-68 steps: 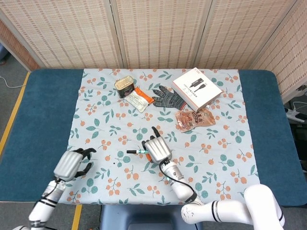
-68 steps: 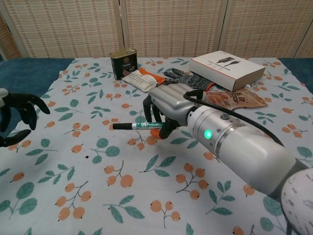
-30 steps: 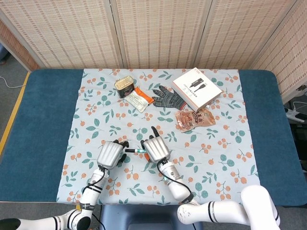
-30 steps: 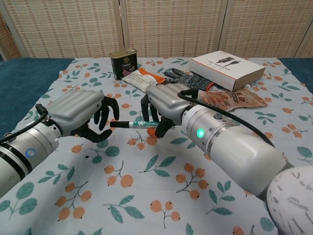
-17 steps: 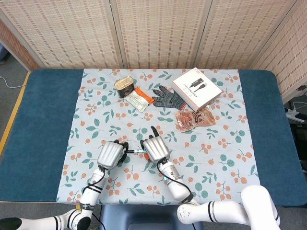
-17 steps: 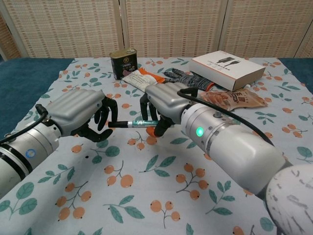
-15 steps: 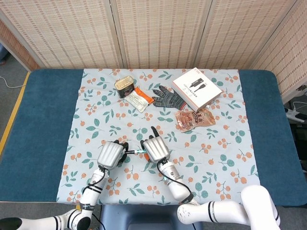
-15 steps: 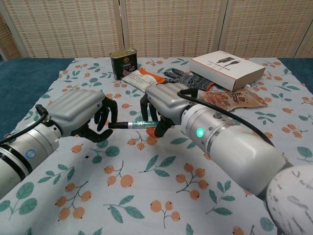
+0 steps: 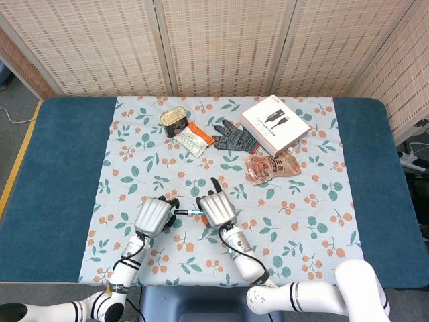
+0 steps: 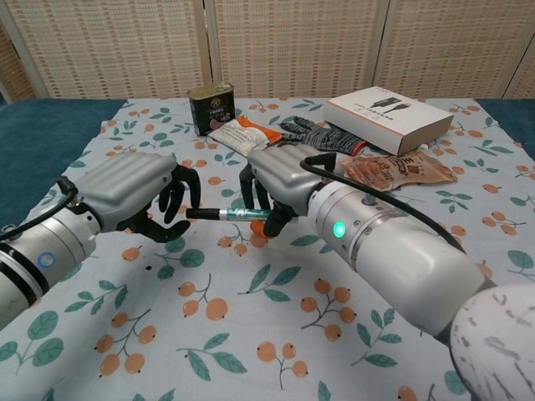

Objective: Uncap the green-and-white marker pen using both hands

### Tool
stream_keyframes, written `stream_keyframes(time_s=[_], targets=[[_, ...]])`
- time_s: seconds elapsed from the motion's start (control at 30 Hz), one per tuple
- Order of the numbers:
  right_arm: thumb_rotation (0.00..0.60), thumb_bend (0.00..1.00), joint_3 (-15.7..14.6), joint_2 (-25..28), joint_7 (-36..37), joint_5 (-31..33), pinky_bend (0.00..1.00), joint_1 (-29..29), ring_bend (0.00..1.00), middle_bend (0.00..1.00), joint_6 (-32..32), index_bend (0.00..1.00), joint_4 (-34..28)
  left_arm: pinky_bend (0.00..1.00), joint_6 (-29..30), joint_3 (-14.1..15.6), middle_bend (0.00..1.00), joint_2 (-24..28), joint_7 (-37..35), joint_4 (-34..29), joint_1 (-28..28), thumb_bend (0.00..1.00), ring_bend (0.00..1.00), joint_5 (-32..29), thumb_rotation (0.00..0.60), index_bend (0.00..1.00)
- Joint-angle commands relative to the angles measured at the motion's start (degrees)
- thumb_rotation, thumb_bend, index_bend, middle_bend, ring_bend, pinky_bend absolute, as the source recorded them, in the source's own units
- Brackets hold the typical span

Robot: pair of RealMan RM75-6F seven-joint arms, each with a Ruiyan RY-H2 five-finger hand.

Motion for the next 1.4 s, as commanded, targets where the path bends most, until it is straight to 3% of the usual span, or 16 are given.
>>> stream_keyframes(time_s=[0.03, 1.4], targets=[[0.6, 0.44, 0.1, -0.1, 0.2, -0.2, 0.0, 0.0, 0.38, 0.75, 0.0, 0.98, 0.1, 0.73, -0.2, 0.1, 0.63, 0.1, -0.2, -0.1, -0.1, 0.36, 0.51, -0.1, 0.6, 0.44], [0.6, 0.44, 0.2, -1.3, 0.2, -0.7, 0.0, -0.1, 0.38, 0.75, 0.0, 0.98, 1.0, 0.74, -0.4, 0.0, 0.66, 0.4, -4.1, -1.0, -0.7, 0.33, 0.52, -1.2, 0.6, 0.47]])
